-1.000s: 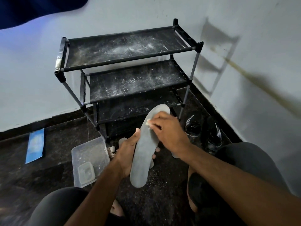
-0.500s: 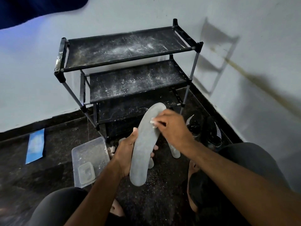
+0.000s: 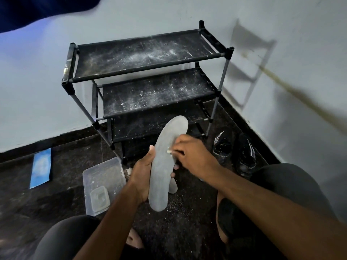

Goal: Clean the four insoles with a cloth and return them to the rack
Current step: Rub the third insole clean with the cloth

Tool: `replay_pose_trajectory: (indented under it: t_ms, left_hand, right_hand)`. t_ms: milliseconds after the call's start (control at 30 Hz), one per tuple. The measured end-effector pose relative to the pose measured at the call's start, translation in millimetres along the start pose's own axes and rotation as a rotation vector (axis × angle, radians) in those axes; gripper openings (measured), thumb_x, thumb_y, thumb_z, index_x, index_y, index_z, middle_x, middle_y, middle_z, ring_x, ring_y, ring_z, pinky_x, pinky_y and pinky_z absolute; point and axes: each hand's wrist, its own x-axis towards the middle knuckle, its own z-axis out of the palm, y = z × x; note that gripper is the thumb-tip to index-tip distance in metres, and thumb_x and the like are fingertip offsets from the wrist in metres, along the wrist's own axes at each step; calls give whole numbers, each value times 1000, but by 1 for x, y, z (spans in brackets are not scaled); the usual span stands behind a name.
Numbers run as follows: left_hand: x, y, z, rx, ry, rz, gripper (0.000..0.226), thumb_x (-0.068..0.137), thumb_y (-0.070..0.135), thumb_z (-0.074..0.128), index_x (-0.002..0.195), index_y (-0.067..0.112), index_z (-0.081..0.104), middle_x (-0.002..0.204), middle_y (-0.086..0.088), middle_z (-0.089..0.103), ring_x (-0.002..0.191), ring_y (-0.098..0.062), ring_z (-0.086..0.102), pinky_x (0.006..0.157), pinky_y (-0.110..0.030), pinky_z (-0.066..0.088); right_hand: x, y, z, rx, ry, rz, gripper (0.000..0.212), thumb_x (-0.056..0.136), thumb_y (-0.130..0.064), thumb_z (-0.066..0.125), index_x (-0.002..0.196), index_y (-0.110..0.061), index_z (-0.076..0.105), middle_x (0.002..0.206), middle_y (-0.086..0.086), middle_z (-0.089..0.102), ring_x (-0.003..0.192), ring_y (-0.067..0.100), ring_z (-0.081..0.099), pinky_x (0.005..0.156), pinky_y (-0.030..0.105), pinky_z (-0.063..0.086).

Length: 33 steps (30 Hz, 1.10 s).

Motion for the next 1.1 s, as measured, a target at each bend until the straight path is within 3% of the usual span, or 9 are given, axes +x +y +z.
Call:
replay_pose_trajectory:
  t_ms: [133,233,333,500,567,733,800,1000,1100]
  left_hand:
    - [-1,0,-1,-23,80,28,68,102,57,43,133,0,62,105,-23,71,83,-31,67,70,-42,59]
    - [-2,3,-2,-25,60,43,73,102,61,42,135,-1,62,120,-32,64,94,-37,63,81,-46,54]
    - [0,1,-3,0,27,29,73,103,61,38,134,0,63,120,-33,62,95,-37,60,85,-46,52]
    - [1,-2,0,29,71,42,64,103,57,41,133,4,64,105,-20,71,85,-29,66,73,-41,58]
    - [0,-2,0,42,99,52,63,104,56,40,131,4,64,101,-18,72,84,-28,67,71,-40,58]
    - [-3,1,-1,75,107,66,68,105,59,35,125,4,71,121,-34,65,101,-40,60,90,-50,51]
    - [-1,0,-3,114,103,63,68,106,59,34,124,5,72,122,-35,64,103,-41,58,93,-52,48]
    - [-1,-2,2,86,95,71,64,103,57,40,120,3,71,96,-19,71,79,-28,66,67,-38,59]
    - [-1,-2,1,71,103,86,64,103,56,40,117,3,74,105,-25,69,88,-33,64,75,-43,58]
  right_hand:
    - [-2,-8,6,68,-103,-50,19,91,-16,67,107,-12,74,96,-7,58,83,4,57,76,3,40]
    - [12,4,-10,108,188,32,17,87,-14,72,103,-10,76,95,0,65,82,6,61,81,15,49]
    - [15,12,-19,114,324,124,16,86,-11,73,102,-8,76,95,1,66,81,3,59,80,8,47]
    - [-10,-7,14,13,-117,-22,15,93,-12,61,101,-7,73,99,3,61,87,12,56,76,15,42]
    - [-10,-9,17,81,-164,-12,16,95,-11,58,101,-5,71,97,6,61,86,13,58,75,19,44]
    - [15,4,-16,84,288,98,15,88,-11,71,101,-7,76,96,3,65,86,12,62,83,21,51]
    - [16,6,-17,103,335,163,13,87,-11,72,98,-8,76,95,1,65,83,9,61,80,17,51]
    - [-6,-13,14,17,-173,-11,13,90,-14,67,100,-9,74,98,-1,59,83,9,57,74,18,45]
    - [2,-13,5,102,-79,-4,12,89,-14,69,98,-9,76,95,0,63,79,9,60,70,17,49]
